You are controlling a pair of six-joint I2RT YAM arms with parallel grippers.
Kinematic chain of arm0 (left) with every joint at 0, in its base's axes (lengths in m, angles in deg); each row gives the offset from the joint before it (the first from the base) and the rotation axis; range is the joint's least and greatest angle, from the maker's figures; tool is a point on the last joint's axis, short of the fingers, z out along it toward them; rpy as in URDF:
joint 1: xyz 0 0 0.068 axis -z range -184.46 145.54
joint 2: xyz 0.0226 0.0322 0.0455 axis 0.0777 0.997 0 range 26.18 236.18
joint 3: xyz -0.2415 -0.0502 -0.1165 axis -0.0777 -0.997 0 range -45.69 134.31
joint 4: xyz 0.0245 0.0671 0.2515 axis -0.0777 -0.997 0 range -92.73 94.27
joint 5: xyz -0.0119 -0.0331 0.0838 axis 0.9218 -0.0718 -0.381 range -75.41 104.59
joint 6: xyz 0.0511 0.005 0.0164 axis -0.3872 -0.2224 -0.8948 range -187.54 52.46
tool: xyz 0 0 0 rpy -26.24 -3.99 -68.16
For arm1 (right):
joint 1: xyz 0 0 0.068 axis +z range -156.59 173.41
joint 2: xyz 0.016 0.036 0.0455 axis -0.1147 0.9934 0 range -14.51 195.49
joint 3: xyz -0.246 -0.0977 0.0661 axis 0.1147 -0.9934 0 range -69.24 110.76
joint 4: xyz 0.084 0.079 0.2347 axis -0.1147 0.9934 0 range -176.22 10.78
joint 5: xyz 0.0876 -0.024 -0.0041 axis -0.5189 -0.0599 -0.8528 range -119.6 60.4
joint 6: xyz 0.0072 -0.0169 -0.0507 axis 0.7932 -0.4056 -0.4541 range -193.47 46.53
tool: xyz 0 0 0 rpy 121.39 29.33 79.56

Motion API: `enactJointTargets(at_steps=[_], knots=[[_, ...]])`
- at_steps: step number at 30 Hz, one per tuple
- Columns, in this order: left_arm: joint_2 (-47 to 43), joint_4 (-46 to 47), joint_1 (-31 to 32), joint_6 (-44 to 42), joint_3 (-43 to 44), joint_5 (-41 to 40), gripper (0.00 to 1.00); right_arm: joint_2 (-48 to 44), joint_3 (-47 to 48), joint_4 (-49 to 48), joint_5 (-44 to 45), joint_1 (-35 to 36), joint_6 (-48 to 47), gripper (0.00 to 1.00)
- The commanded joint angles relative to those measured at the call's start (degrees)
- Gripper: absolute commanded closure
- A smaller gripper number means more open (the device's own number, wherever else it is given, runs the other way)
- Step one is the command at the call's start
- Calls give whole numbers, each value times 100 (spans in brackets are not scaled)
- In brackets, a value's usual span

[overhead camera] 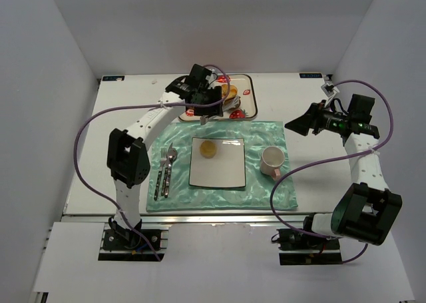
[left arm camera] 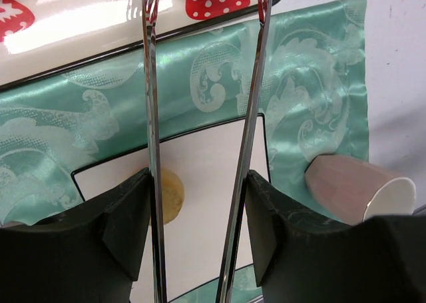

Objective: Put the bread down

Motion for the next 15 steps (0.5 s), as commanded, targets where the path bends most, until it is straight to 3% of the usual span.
enactJointTargets(at_steps=[1,15], knots=[[151,-207,0,95,478,26,35,-126,-30,-167,-120,-18,34,11],[722,-568,132,183,1077,-79,35,-108,-57,-202,-129,-26,43,11]])
